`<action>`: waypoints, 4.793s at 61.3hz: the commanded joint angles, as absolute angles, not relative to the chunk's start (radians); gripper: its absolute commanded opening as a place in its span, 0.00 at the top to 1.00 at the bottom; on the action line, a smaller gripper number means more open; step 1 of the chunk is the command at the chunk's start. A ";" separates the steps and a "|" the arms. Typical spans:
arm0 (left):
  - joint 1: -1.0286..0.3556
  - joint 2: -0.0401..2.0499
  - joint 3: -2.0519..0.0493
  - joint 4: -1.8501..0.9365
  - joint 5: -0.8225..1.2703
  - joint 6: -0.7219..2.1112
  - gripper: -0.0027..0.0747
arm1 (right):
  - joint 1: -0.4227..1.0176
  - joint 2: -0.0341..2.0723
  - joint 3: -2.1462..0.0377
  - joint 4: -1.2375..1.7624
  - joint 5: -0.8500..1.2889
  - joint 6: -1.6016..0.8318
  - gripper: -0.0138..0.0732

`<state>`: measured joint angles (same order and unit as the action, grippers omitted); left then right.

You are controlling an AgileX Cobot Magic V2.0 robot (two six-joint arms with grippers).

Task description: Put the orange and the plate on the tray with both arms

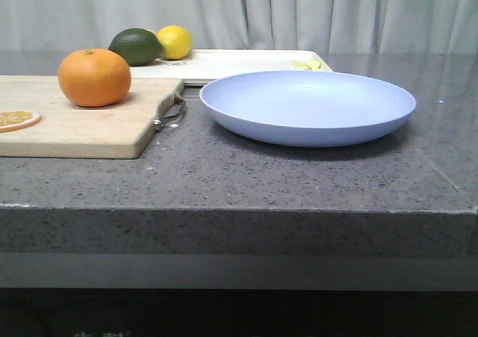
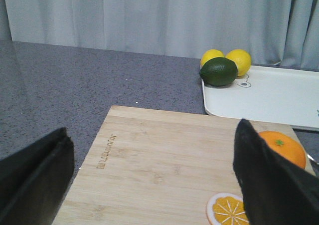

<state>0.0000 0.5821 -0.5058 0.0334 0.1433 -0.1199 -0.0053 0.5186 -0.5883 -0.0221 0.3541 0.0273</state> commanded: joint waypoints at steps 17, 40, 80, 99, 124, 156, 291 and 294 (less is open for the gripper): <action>-0.130 0.946 -0.834 -0.010 0.339 -0.121 0.18 | -0.008 0.531 -0.623 -0.023 0.273 0.027 0.09; -0.368 1.365 -1.290 -0.010 0.670 -0.080 0.18 | -0.008 0.531 -0.623 -0.023 0.273 0.027 0.09; -0.396 1.746 -1.574 0.047 0.862 -0.063 0.18 | -0.008 0.531 -0.623 -0.023 0.273 0.027 0.09; -0.396 1.757 -1.574 0.047 0.894 -0.063 0.42 | -0.008 0.531 -0.623 -0.023 0.273 0.027 0.09; -0.468 1.755 -1.786 0.029 0.978 -0.063 0.66 | -0.008 0.532 -0.622 -0.023 0.273 0.027 0.09; -0.756 1.914 -1.807 -0.031 0.677 -0.063 0.66 | -0.008 0.532 -0.622 -0.023 0.273 0.027 0.09; -0.485 1.488 -1.624 0.162 1.135 -0.159 0.99 | -0.008 0.533 -0.622 -0.023 0.299 0.027 0.09; -0.440 1.436 -1.563 0.162 1.104 -0.175 0.99 | -0.008 0.533 -0.622 -0.023 0.299 0.027 0.09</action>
